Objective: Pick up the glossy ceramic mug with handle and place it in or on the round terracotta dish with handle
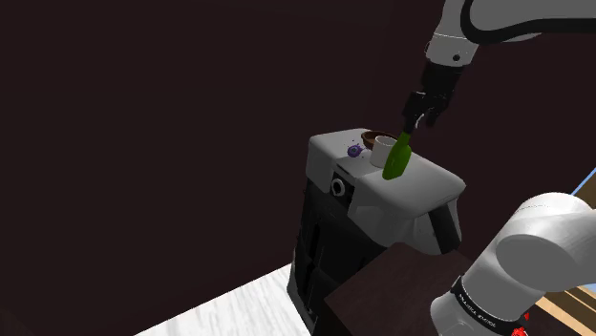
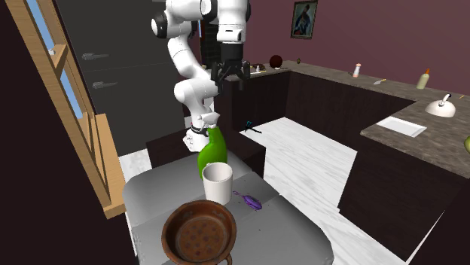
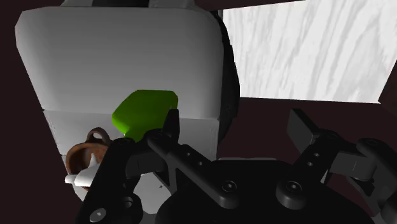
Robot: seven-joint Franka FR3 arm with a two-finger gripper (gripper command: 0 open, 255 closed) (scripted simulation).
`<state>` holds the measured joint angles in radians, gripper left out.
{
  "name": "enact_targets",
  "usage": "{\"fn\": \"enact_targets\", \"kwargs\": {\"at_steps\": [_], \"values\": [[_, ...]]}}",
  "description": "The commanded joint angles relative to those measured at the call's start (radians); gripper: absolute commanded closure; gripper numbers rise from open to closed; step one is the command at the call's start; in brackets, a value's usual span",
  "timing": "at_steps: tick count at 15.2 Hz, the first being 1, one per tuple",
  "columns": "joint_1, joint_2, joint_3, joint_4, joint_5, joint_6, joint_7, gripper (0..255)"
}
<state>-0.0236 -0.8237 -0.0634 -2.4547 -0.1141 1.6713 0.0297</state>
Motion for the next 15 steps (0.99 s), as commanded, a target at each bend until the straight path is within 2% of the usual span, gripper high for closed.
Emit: {"fn": "enact_targets", "kwargs": {"at_steps": [1, 8, 15], "values": [[0.000, 0.000, 0.000, 0.000, 0.000, 0.000, 0.000, 0], [-0.016, 0.241, -0.101, 0.049, -0.047, 0.170, -0.098, 0], [-0.021, 0.512, -0.190, 0.162, -0.044, 0.306, -0.204, 0]]}}
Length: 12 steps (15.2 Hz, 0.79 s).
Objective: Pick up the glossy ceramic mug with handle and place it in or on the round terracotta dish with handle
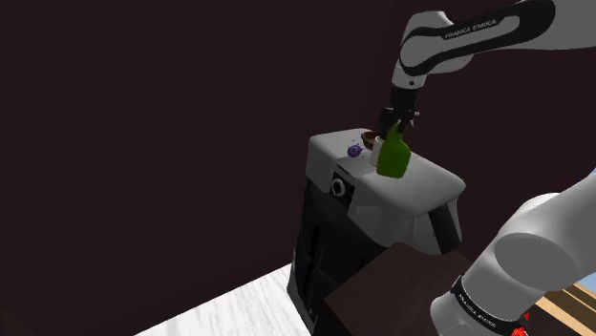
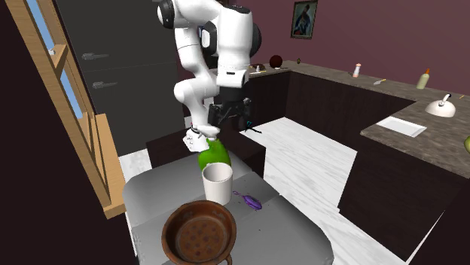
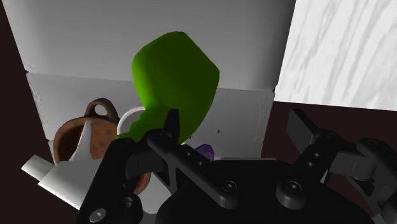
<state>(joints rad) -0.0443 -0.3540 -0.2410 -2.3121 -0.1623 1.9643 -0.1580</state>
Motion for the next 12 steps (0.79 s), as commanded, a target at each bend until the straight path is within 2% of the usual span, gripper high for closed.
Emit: {"fn": "enact_targets", "kwargs": {"at_steps": [1, 7, 12], "values": [[-0.001, 0.083, -0.023, 0.040, 0.009, 0.029, -0.032, 0], [-0.012, 0.332, -0.074, 0.193, 0.065, 0.099, -0.139, 0], [-0.017, 0.356, -0.076, 0.162, 0.070, 0.153, -0.144, 0]]}}
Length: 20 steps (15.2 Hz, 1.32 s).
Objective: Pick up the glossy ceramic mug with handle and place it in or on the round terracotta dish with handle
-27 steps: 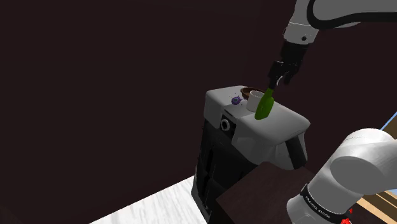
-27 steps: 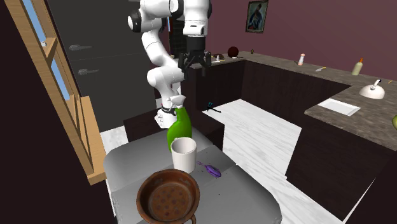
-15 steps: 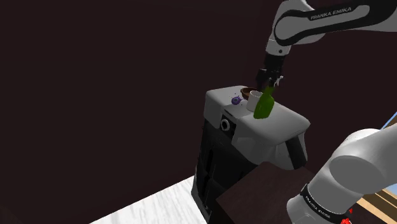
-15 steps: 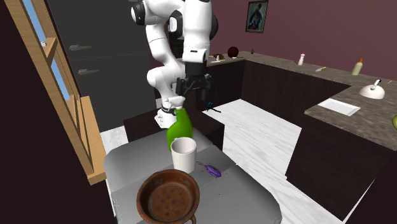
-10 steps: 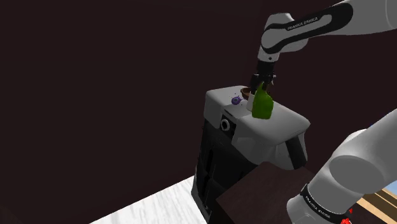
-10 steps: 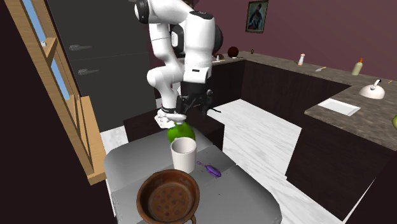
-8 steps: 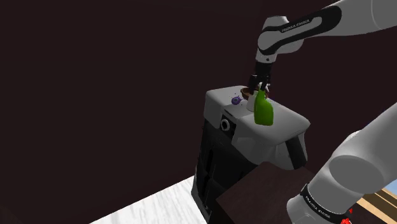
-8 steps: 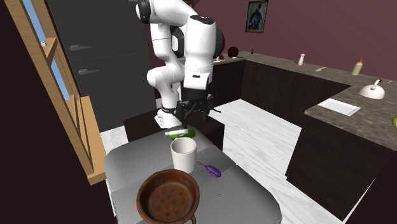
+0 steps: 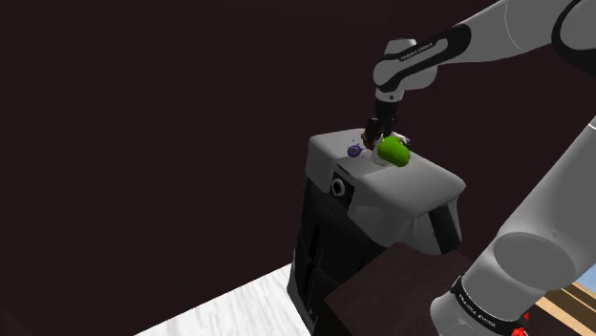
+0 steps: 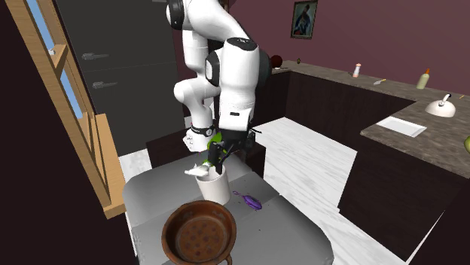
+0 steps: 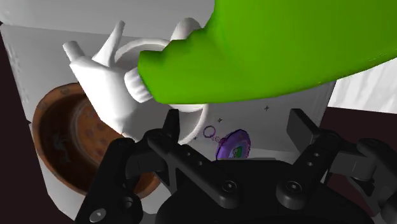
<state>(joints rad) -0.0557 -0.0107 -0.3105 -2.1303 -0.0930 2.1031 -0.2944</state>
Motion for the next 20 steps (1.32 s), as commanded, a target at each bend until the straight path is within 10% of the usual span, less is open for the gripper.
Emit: {"fn": "enact_targets", "kwargs": {"at_steps": [1, 11, 12, 20], "values": [[-0.007, 0.019, -0.007, -0.027, 0.002, 0.027, -0.008, 0], [-0.009, 0.034, -0.008, -0.046, 0.006, 0.062, -0.012, 0], [-0.009, 0.034, -0.008, -0.046, 0.006, 0.062, -0.012, 255], [-0.009, 0.034, -0.008, -0.046, 0.006, 0.062, -0.011, 255]]}}
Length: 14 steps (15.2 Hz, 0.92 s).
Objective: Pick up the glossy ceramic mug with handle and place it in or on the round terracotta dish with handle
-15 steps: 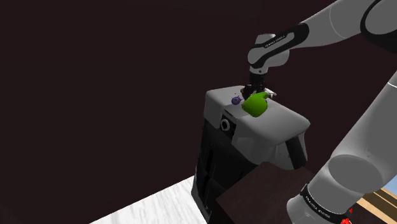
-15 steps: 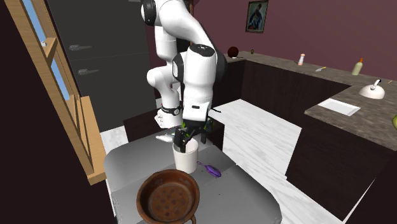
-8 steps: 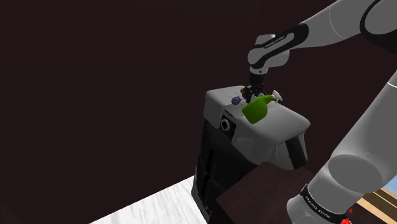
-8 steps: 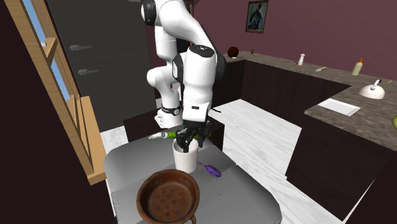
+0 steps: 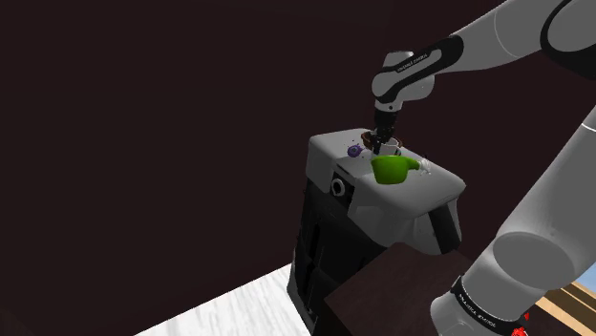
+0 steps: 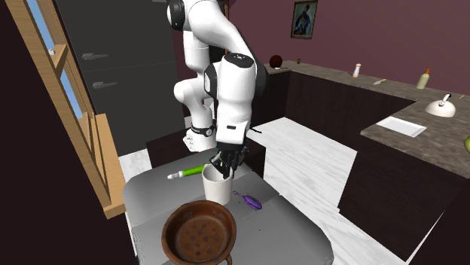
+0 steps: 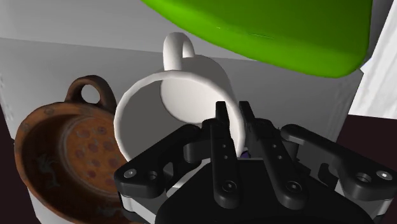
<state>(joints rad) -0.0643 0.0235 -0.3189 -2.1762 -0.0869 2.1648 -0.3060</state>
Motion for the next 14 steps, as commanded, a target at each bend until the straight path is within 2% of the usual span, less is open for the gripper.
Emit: {"fn": "enact_targets", "kwargs": {"at_steps": [1, 14], "values": [[0.000, 0.000, 0.000, 0.000, 0.000, 0.000, 0.000, 255], [0.004, -0.072, 0.005, 0.102, -0.016, -0.172, 0.004, 255]]}}
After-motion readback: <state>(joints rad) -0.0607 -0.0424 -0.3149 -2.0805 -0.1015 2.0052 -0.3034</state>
